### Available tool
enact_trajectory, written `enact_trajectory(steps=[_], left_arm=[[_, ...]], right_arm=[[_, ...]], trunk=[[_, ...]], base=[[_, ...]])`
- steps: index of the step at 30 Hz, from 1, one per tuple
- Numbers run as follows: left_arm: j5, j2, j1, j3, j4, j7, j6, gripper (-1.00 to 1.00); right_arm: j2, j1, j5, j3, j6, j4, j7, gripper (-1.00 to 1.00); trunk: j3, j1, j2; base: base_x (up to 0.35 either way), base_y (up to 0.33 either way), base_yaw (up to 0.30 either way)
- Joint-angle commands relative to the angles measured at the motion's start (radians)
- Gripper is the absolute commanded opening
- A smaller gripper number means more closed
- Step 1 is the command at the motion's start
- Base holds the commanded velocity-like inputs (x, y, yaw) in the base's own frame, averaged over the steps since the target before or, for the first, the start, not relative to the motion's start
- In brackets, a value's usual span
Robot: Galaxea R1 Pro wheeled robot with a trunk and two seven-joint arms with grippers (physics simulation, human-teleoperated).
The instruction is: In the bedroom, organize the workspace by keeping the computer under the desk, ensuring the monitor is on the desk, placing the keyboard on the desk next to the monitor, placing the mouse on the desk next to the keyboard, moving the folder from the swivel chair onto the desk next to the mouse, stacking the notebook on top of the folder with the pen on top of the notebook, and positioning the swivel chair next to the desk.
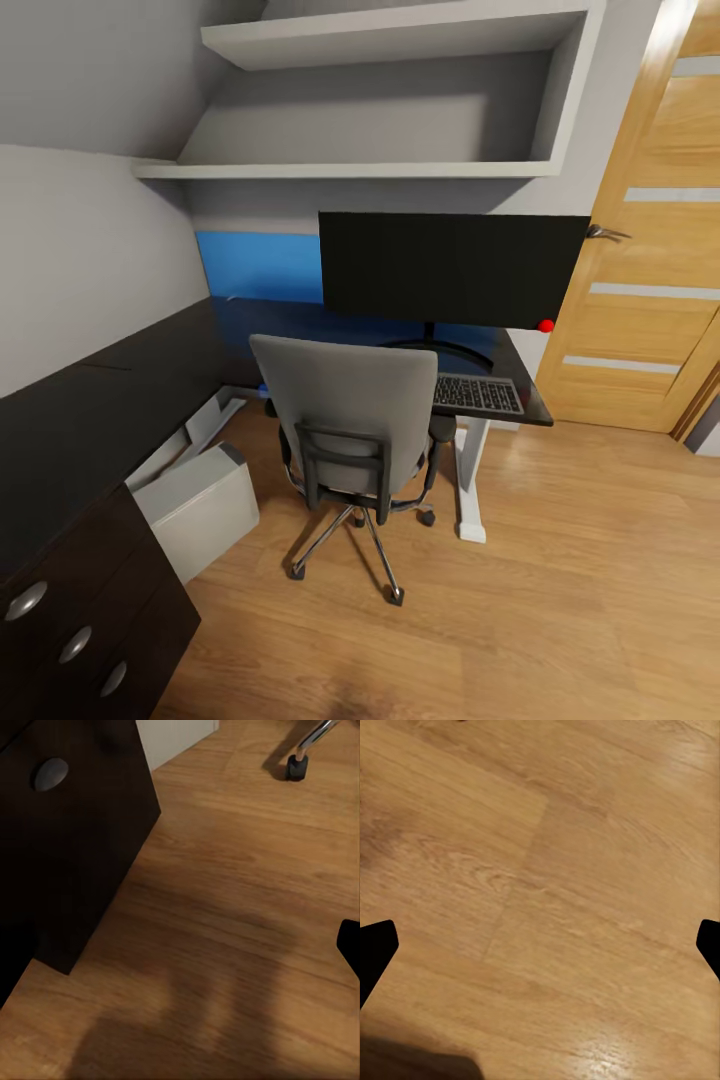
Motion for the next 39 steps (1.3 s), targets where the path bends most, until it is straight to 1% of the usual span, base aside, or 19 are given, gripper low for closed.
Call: enact_trajectory(steps=[1,39], left_arm=[[0.010,0.000,0.000,-0.007,0.000,-0.001,-0.003,1.00],[0.008,-0.004,0.000,-0.007,0.000,-0.010,-0.003,1.00]], right_arm=[[0.000,-0.001,-0.006,0.009,-0.004,0.002,-0.002,1.00],[0.000,-0.001,-0.006,0.009,-0.004,0.002,-0.002,1.00]], trunk=[[-0.001,0.000,0.000],[-0.001,0.000,0.000]], base=[[0.000,0.000,0.000],[0.000,0.000,0.000]])
